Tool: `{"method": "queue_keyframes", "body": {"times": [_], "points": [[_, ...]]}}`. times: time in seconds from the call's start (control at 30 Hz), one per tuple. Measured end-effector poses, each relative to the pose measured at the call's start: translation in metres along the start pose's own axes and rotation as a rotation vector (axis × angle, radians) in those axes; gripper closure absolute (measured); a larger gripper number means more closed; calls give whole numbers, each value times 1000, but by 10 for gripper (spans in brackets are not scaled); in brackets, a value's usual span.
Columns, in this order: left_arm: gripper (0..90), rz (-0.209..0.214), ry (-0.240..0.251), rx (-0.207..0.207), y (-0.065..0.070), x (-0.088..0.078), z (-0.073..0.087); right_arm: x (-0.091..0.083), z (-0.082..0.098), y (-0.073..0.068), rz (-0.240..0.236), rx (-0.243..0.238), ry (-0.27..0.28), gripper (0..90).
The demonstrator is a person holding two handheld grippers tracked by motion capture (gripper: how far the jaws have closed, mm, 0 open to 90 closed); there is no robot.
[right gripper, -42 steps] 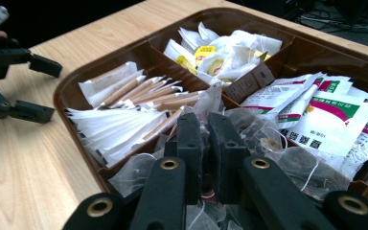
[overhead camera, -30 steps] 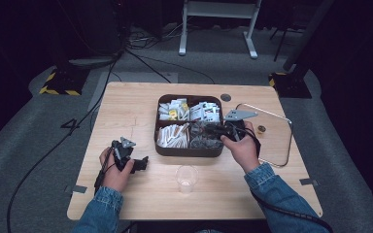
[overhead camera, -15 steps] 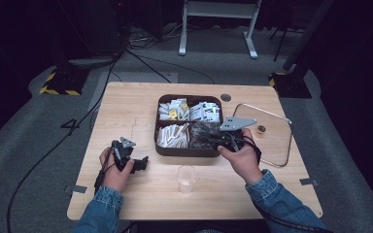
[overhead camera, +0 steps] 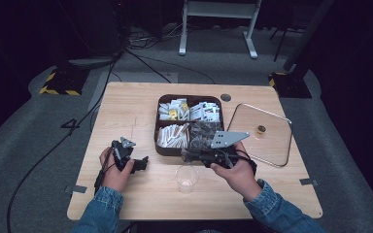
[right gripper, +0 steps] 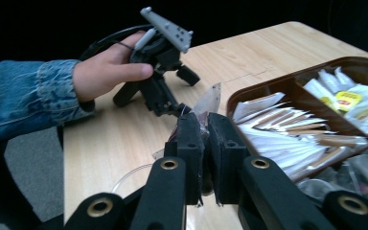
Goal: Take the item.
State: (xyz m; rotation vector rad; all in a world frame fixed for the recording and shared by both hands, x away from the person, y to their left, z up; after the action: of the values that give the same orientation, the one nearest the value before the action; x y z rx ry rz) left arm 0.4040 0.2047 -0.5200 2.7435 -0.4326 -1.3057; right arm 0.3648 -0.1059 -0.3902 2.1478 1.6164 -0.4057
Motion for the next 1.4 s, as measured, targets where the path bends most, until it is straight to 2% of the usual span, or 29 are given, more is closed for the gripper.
{"method": "queue_keyframes", "body": {"times": [0.23, 0.4, 1.1, 1.13, 1.3, 1.4], "points": [[1, 1, 0, 0, 0, 0, 0, 3, 4, -14, -42, 1, -13, 844], [1, 1, 0, 2, 0, 0, 0, 6, 9, -21, -55, 4, -28, 844], [1, 1, 0, 0, 0, 0, 0, 21, 33, -29, -76, 14, -122, 838], [1, 1, -1, 0, 0, 0, 0, 21, 33, -29, -77, 13, -125, 828], [1, 1, 0, 0, 0, 0, 0, 21, 32, -29, -58, 32, -116, 623], [1, 1, 1, 0, 0, 0, 0, 19, 31, -27, -44, 32, -104, 601]]}}
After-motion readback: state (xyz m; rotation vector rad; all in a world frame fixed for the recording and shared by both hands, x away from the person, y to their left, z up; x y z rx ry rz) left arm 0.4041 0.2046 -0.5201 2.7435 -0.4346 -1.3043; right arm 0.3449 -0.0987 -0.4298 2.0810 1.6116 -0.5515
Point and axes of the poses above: each handheld gripper's, and its own axes: x roughly forward along the jaws, z roughly out of its underside, y roughly to its right, the point moved 2 cm from there along x, roughly forward along the jaws, and after that the axes turned 14 degrees about -x, right-handed, at the moved point
